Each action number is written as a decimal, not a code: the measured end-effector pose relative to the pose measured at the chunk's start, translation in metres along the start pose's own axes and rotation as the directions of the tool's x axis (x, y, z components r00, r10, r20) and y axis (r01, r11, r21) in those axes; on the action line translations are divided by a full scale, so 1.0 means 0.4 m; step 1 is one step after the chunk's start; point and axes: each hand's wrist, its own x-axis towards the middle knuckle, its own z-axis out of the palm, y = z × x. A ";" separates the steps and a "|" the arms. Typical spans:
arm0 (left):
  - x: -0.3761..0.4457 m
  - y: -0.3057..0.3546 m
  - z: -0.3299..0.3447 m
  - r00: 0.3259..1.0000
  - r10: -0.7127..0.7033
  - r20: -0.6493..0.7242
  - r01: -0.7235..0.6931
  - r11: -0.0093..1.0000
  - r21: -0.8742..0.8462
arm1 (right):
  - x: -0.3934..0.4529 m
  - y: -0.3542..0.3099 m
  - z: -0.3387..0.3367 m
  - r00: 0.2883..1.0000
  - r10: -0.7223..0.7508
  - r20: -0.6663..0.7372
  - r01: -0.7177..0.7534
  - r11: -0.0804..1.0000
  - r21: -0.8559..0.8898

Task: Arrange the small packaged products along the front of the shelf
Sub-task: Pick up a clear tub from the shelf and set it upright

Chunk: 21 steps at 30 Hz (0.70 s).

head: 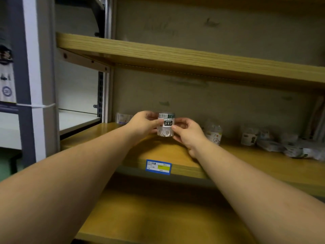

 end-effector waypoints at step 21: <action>0.082 -0.071 -0.008 0.998 0.018 -0.053 0.007 0.902 0.432 | 0.110 0.051 0.068 0.995 0.090 -0.030 -0.094 0.905 -0.416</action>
